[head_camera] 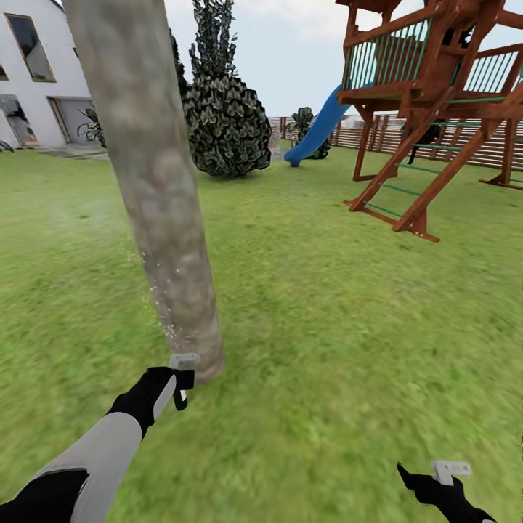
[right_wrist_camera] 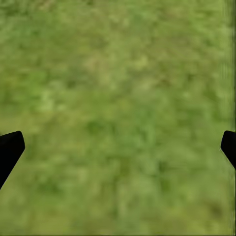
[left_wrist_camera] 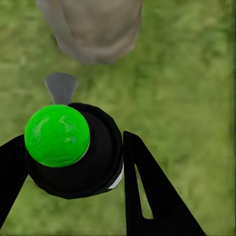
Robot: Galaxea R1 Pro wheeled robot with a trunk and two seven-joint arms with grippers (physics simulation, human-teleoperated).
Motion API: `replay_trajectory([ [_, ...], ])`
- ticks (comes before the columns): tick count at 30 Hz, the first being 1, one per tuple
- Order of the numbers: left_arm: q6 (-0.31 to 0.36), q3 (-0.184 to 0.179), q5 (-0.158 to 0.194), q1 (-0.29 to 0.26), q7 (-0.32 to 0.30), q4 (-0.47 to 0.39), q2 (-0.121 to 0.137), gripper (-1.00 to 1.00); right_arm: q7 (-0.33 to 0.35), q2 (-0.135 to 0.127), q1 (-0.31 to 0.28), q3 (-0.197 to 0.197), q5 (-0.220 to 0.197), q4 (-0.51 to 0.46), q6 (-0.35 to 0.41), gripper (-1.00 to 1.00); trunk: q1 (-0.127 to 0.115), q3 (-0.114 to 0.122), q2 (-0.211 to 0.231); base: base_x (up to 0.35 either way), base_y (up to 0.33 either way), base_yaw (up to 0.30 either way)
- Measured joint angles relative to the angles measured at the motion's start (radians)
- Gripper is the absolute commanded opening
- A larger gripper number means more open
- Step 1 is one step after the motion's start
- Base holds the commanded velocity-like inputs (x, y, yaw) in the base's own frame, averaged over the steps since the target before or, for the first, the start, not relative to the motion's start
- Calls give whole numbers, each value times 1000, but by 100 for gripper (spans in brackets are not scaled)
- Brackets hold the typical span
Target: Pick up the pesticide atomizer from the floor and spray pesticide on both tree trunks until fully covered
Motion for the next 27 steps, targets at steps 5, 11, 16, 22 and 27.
replay_trajectory([
  [5,0,0,-1,0,0,0,0,-100,0,0,0,0,0,0,0,100,0,0,0,89,-272,190],
  [11,0,0,-2,0,0,0,1,-100,0,0,0,0,0,0,0,100,0,0,0,89,-272,250],
  [16,0,1,-3,0,0,0,2,-100,0,0,0,0,0,0,0,100,0,0,0,123,-272,251],
  [22,0,2,-3,0,0,1,2,-100,0,0,0,0,0,0,0,100,0,0,0,132,-272,251],
  [27,0,2,-2,0,0,2,2,-100,0,0,0,0,0,0,0,100,0,0,0,132,-271,251],
])
